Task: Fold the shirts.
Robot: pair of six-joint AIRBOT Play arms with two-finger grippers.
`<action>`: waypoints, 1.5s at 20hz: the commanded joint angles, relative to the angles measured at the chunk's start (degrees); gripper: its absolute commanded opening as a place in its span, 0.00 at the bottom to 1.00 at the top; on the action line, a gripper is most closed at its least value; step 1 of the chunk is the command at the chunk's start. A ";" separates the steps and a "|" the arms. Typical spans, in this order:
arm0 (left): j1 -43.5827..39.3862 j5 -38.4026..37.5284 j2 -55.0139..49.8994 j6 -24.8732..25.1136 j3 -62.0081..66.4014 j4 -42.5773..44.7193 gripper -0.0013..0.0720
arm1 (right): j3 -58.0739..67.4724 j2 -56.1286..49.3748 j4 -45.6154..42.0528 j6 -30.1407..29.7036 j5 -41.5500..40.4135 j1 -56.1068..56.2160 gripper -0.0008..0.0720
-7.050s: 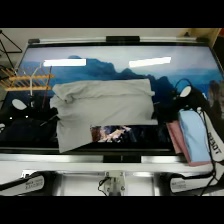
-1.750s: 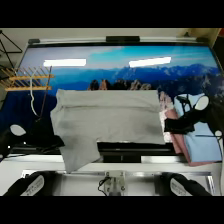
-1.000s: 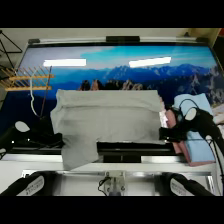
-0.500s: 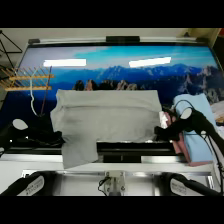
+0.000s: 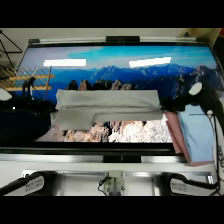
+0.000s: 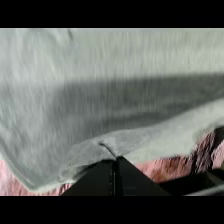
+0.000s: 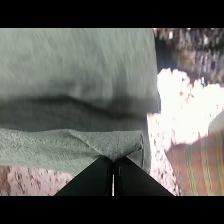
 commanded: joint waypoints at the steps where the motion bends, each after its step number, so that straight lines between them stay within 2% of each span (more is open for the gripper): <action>1: -0.02 -0.26 -12.15 -3.17 14.78 -0.02 0.07 | 11.41 -9.18 1.44 2.71 -1.53 -0.02 0.09; 6: -1.73 -0.72 -26.82 -9.53 26.05 -0.22 0.07 | 17.59 -19.04 2.23 4.68 -2.89 1.86 0.09; 7: -2.14 -0.74 -28.35 -9.77 26.18 -0.28 0.13 | 17.59 -19.93 2.01 4.81 -2.56 1.84 0.11; 8: -2.43 -0.87 -29.46 -9.84 26.18 -0.37 0.41 | 17.59 -20.22 1.70 4.48 -2.25 1.84 0.26; 9: -2.45 -1.36 -29.90 -10.14 26.21 -0.39 0.69 | 17.66 -19.96 1.03 3.32 -2.10 1.64 0.67; 10: -2.36 -2.03 -29.81 -10.08 26.27 -0.39 0.73 | 17.66 -19.23 0.59 1.81 -1.84 1.31 0.88; 12: -2.08 -4.39 -29.38 -9.90 27.08 -0.37 0.73 | 17.66 -17.79 -0.50 1.38 -1.86 0.37 0.88; 16: -2.43 -6.95 -27.47 -9.88 27.96 -0.44 0.73 | 17.64 -19.71 2.78 1.81 -1.27 -0.55 0.88; 19: -3.30 -6.95 -25.75 -9.66 27.96 -0.44 0.72 | 17.64 -21.90 9.07 -1.79 1.55 0.46 0.88; 22: -5.14 -6.88 -24.76 -9.73 27.96 -2.01 0.72 | 17.64 -22.88 8.37 -1.81 3.78 1.62 0.88; 23: -5.97 -6.82 -24.79 -9.73 27.96 -3.43 0.72 | 17.64 -22.88 9.20 -1.77 4.28 1.62 0.74; 24: -6.86 -6.56 -24.79 -9.70 27.96 -4.35 0.72 | 17.66 -22.77 10.54 -1.79 4.96 1.60 0.40; 25: -7.89 -6.21 -24.79 -9.70 27.96 -5.16 0.71 | 17.77 -22.58 11.82 -2.01 5.70 1.60 0.17; 26: -8.94 -5.81 -24.79 -9.73 27.96 -5.60 0.70 | 18.47 -22.34 12.66 -2.64 6.97 1.55 0.09; 27: -10.14 -5.57 -24.81 -9.73 27.93 -6.08 0.60 | 19.37 -21.79 13.27 -3.87 8.28 1.55 0.09; 28: -11.67 -5.18 -24.90 -9.75 27.87 -6.93 0.38 | 20.57 -20.63 13.33 -4.57 9.66 1.55 0.09; 29: -13.51 -3.74 -24.92 -9.75 27.54 -8.11 0.34 | 21.55 -19.02 13.49 -4.66 10.64 1.62 0.09; 30: -15.63 -1.44 -24.92 -9.73 26.88 -9.60 0.24 | 22.23 -16.70 14.45 -4.63 11.54 1.60 0.09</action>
